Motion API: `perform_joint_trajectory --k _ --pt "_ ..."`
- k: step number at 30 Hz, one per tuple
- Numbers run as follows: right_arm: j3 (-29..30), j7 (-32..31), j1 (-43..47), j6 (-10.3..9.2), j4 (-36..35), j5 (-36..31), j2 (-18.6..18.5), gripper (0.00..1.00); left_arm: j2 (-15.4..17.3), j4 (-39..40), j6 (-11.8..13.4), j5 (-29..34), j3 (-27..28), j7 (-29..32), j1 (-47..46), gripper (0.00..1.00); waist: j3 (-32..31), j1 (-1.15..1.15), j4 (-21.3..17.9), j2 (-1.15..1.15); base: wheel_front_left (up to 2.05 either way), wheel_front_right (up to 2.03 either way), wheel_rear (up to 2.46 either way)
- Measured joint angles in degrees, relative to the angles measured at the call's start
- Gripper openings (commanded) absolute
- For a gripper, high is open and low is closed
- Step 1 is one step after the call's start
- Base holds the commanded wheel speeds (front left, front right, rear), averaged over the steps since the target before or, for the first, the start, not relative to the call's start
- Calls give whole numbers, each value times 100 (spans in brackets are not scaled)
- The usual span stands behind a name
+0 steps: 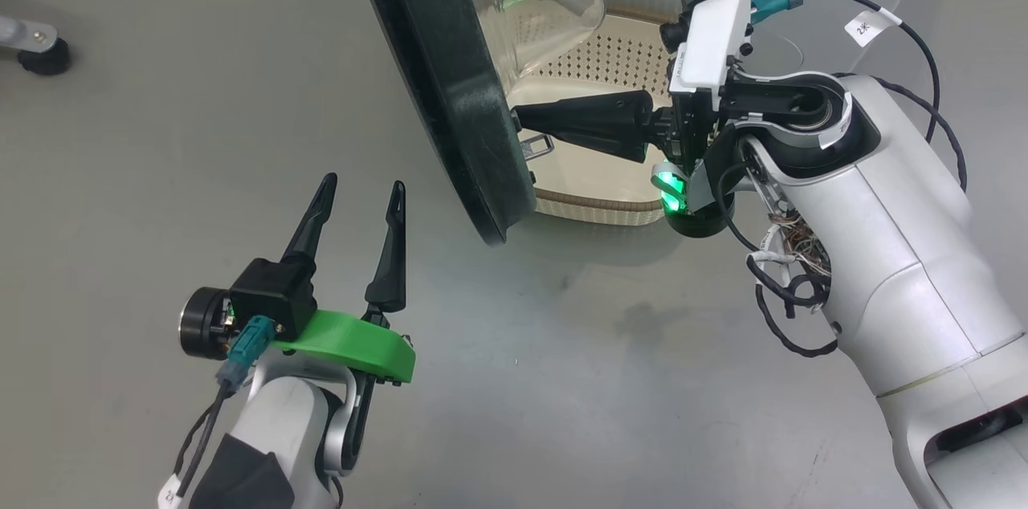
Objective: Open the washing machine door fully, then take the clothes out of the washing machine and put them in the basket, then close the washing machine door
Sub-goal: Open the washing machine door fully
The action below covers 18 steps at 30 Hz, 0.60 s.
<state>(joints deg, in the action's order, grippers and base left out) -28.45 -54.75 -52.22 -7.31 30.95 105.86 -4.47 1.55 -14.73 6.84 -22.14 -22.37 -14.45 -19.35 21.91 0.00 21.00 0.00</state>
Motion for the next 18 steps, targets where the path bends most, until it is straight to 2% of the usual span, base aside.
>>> perform_joint_trajectory --k 8,13,18 --pt "19 385 130 0 -64 -37 18 0 0 -62 0 34 126 0 58 100 -162 0 -112 0 0 0 0" --pt "48 731 171 45 -121 -382 0 0 2 -130 0 129 238 0 80 100 -319 0 -252 0 0 0 0" --pt "7 1293 369 502 -220 -1035 -383 0 3 -171 0 255 342 0 134 100 -516 0 -442 0 0 0 0"
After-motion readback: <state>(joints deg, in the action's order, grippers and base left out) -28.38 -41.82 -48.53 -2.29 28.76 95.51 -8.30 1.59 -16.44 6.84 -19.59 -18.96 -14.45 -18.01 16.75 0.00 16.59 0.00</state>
